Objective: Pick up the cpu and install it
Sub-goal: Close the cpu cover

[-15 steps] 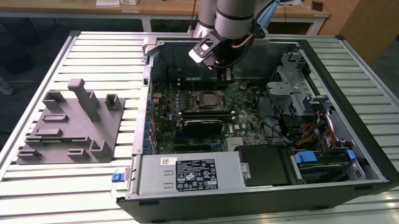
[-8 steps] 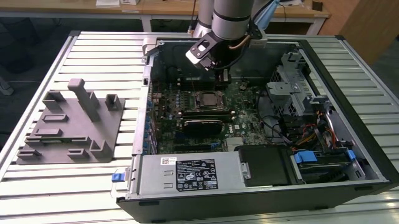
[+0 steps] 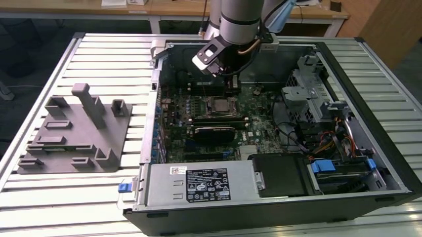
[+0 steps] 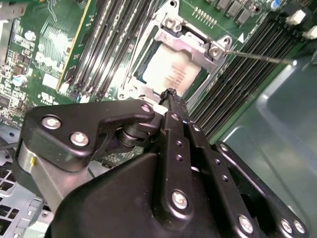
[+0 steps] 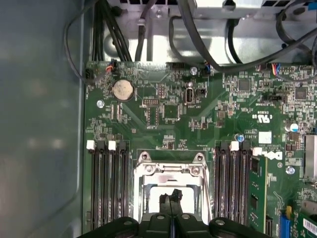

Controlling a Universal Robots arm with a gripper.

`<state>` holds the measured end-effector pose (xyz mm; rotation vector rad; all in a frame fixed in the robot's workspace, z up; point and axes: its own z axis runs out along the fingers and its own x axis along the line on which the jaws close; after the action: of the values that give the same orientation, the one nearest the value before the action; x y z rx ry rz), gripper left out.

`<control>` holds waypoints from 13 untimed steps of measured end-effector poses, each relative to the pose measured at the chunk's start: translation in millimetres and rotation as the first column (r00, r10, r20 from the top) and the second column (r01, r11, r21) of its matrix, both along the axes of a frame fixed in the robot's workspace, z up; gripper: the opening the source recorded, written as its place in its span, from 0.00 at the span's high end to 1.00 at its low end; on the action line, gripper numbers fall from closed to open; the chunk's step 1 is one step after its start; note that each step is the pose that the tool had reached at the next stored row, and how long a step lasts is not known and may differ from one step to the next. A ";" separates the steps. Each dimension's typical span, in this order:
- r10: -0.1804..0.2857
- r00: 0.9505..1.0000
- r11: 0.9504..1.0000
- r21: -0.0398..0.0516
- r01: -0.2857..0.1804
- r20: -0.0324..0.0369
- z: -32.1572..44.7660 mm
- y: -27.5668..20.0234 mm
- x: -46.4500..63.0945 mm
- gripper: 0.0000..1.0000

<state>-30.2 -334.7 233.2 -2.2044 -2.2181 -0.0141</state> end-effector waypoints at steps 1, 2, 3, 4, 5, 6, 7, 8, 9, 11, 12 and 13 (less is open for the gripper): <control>0.000 1.000 1.000 0.000 0.000 0.000 -0.2 -0.1 -1.1 0.89; 0.001 1.000 1.000 0.000 -0.001 0.001 -0.4 -0.2 -2.3 0.89; 0.001 1.000 1.000 0.000 -0.001 0.001 -0.6 -0.3 -3.4 0.89; 0.001 1.000 1.000 0.000 -0.001 0.001 -0.8 -0.3 -4.5 0.89; 0.002 1.000 1.000 0.000 -0.002 0.002 -1.1 -0.4 -5.6 0.89; 0.002 1.000 1.000 0.000 -0.002 0.002 -1.3 -0.4 -6.7 0.89; 0.002 1.000 1.000 0.000 -0.002 0.002 -1.5 -0.5 -7.7 0.89; 0.003 1.000 1.000 0.000 -0.003 0.003 -1.6 -0.5 -8.7 0.89; 0.003 1.000 1.000 0.000 -0.003 0.003 -1.8 -0.6 -9.5 0.89; 0.006 1.000 1.000 0.001 -0.006 0.004 -2.2 -0.7 -10.1 0.89; 0.010 1.000 1.000 0.001 -0.010 0.004 -2.4 -0.7 -10.1 0.89; 0.014 1.000 1.000 0.001 -0.014 0.004 -2.6 -0.7 -10.3 0.89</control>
<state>-40.5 -335.4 230.6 -2.1905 -2.2351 -0.0198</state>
